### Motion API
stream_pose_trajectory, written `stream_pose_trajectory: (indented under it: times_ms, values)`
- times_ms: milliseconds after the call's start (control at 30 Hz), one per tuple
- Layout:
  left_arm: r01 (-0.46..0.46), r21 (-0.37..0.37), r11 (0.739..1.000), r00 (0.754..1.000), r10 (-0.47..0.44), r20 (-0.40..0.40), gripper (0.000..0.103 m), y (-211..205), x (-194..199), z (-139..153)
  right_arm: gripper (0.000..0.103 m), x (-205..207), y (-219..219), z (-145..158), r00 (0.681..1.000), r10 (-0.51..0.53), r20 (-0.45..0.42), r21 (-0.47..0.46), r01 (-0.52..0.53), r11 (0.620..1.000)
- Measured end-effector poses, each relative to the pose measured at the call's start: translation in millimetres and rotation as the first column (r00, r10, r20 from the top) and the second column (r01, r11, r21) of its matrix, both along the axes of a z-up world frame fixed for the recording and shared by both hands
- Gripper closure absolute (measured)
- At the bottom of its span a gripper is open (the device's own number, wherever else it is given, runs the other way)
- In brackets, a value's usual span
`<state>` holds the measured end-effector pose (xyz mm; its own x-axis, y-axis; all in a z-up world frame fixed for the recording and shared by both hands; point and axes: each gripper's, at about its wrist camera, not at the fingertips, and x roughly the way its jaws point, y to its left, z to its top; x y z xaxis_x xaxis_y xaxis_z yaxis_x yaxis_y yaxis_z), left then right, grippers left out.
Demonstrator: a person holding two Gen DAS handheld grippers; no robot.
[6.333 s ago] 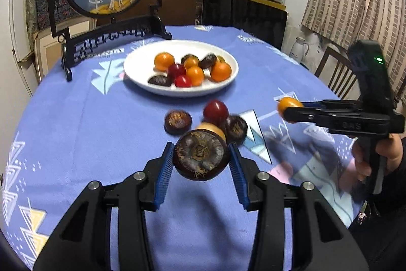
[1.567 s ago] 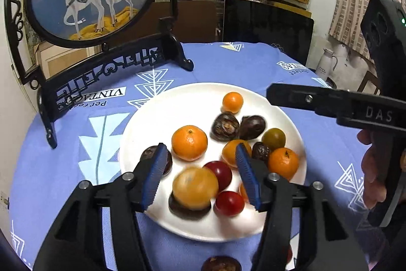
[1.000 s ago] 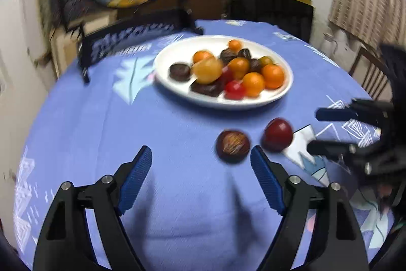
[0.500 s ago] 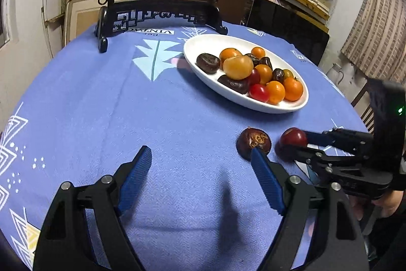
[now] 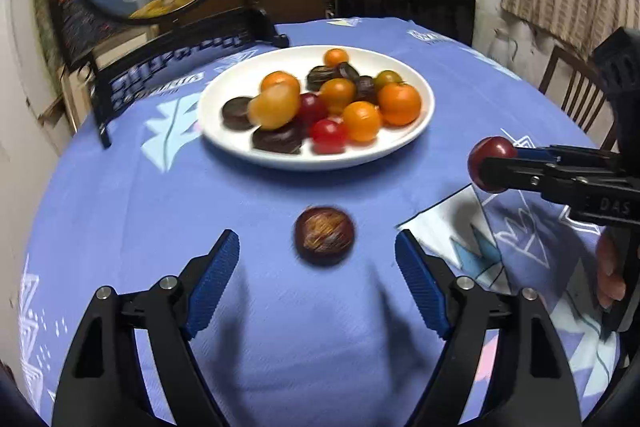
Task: Organize fruits
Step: 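Grasp a dark brown fruit with the left tool while the right tool grasps a red plum, then carry the dark fruit and red plum onto the white plate and open both tools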
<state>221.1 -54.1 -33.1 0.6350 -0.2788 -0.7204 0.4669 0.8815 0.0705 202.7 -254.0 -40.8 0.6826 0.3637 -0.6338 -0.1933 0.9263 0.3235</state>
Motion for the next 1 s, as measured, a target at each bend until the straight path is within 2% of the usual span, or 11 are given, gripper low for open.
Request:
stream_pose_trajectory:
  times_ms: [233,433,500,567,833,1000]
  values:
    - [-0.035,0.046,0.998,0.998,0.037,-0.045,0.025,-17.6,25.6,-12.1,0.063,-3.1,-20.6,-6.4,1.000,-0.028,-0.003,0.023,0.028,0.999]
    - [-0.035,0.059,0.998,0.997,0.039,-0.066,0.036,-15.7,29.0,-21.1,0.063,-3.4,-21.8,-7.7,1.000,-0.018,0.001,0.031,0.018,0.999]
    - [-0.028,0.061,0.998,0.997,0.033,-0.070,0.044,-16.4,28.8,-23.2,0.063,-4.0,-21.0,-8.2,1.000,-0.016,0.001,0.033,0.016,0.999]
    - [-0.020,0.059,0.998,0.997,0.025,-0.078,0.063,-16.7,29.1,-25.8,0.063,-4.8,-20.8,-7.8,1.000,-0.017,0.002,0.033,0.017,0.999]
    - [-0.021,0.033,0.999,0.997,0.024,-0.076,0.063,-12.6,25.8,-25.7,0.063,-5.1,-21.7,-8.6,1.000,-0.021,-0.003,0.032,0.021,0.999]
    - [-0.016,-0.041,0.999,0.999,0.014,-0.040,0.063,-1.7,9.2,-4.2,0.063,-7.9,-22.6,-7.2,1.000,-0.025,-0.001,0.032,0.025,0.999]
